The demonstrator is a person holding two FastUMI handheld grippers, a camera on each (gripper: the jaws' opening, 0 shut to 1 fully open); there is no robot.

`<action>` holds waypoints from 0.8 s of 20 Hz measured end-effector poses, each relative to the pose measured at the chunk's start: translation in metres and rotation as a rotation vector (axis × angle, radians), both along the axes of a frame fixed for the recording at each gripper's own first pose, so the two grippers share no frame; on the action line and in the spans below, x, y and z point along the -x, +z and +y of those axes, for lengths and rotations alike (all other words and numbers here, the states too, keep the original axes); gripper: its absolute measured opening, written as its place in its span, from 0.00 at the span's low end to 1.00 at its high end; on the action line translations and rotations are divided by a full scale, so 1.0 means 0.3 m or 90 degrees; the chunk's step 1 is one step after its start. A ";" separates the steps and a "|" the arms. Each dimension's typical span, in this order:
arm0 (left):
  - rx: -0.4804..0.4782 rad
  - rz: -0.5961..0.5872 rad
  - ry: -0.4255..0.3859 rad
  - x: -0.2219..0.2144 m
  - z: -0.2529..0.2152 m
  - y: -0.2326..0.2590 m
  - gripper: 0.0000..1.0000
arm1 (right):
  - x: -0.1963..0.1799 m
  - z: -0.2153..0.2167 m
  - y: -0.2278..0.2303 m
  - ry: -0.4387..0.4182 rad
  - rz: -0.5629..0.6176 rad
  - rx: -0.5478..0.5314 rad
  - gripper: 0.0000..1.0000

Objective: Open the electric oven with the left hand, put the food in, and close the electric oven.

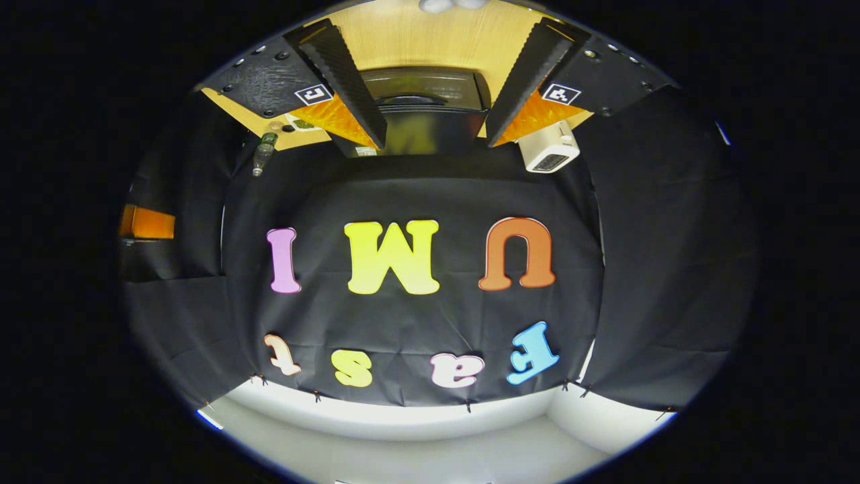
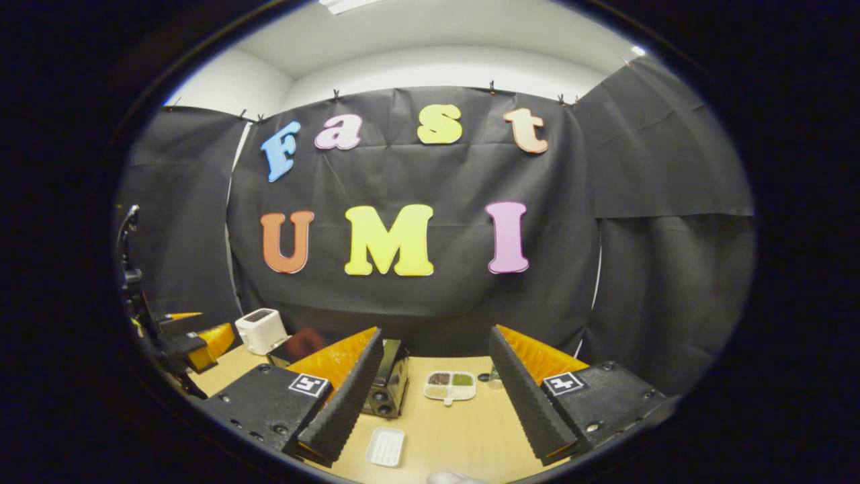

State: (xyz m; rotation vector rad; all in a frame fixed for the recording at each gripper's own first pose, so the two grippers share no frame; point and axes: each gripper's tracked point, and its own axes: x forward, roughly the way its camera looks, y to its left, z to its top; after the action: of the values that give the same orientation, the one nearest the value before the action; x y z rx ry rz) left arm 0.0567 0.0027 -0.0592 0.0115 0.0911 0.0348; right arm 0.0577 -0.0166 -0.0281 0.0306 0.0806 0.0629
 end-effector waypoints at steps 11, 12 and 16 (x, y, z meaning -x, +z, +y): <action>-0.002 -0.046 -0.008 0.112 0.063 0.188 0.96 | 0.050 0.045 0.036 -0.025 -0.018 -0.015 0.95; -0.004 -0.047 -0.013 0.111 0.059 0.197 0.96 | 0.055 0.045 0.040 -0.029 -0.022 -0.015 0.95; 0.001 -0.046 -0.023 0.115 0.050 0.204 0.97 | 0.071 0.048 0.040 -0.034 -0.023 -0.009 0.95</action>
State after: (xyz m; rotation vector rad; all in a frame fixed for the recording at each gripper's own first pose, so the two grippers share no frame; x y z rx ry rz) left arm 0.0220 0.0176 0.0020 0.0100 0.0186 -0.0015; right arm 0.0363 -0.0021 -0.0161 0.0462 0.0431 0.0103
